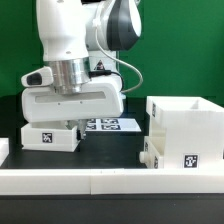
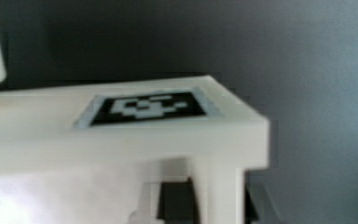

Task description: Assemble drawer

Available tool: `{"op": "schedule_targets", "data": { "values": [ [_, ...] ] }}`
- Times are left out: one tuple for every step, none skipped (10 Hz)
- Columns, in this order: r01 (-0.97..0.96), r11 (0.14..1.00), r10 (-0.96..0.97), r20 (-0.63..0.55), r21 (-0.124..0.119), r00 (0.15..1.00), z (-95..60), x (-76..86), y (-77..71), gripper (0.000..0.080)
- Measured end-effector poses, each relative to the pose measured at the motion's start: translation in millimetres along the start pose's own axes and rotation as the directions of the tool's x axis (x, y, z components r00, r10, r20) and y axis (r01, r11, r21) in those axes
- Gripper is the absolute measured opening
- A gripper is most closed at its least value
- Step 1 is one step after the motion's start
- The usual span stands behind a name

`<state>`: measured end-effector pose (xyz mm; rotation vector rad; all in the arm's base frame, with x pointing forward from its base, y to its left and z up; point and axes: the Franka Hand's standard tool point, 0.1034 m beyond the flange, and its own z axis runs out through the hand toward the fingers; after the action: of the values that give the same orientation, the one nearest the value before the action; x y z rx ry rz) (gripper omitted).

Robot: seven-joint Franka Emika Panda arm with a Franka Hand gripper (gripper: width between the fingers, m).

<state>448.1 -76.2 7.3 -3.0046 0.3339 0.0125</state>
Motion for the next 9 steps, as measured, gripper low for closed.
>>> {"op": "schedule_targets", "data": {
  "values": [
    [0.004, 1.0, -0.004, 0.0, 0.0, 1.0, 0.0, 0.1, -1.8, 0.0043],
    [0.007, 1.0, -0.007, -0.001, 0.0, 1.0, -0.2, 0.5, -4.3, 0.0043],
    [0.01, 1.0, -0.01, -0.001, 0.001, 1.0, -0.4, 0.7, -10.4, 0.0043],
    [0.015, 1.0, -0.015, -0.002, 0.0, 1.0, -0.8, 1.0, -19.6, 0.0043],
    [0.022, 1.0, -0.022, -0.003, 0.001, 1.0, -2.8, 1.6, -31.7, 0.0043],
    [0.048, 0.999, -0.048, -0.001, 0.003, 0.999, -7.3, 3.4, -45.5, 0.0043],
    [0.066, 0.998, -0.066, 0.014, 0.01, 0.998, -13.1, 6.7, -55.9, 0.0043],
    [0.079, 0.997, -0.08, 0.028, 0.02, 0.996, -20.6, 13.1, -64.2, 0.0043],
    [0.101, 0.994, -0.102, 0.039, 0.031, 0.994, -27.9, 21.5, -70.2, 0.0043]
  ]
}}
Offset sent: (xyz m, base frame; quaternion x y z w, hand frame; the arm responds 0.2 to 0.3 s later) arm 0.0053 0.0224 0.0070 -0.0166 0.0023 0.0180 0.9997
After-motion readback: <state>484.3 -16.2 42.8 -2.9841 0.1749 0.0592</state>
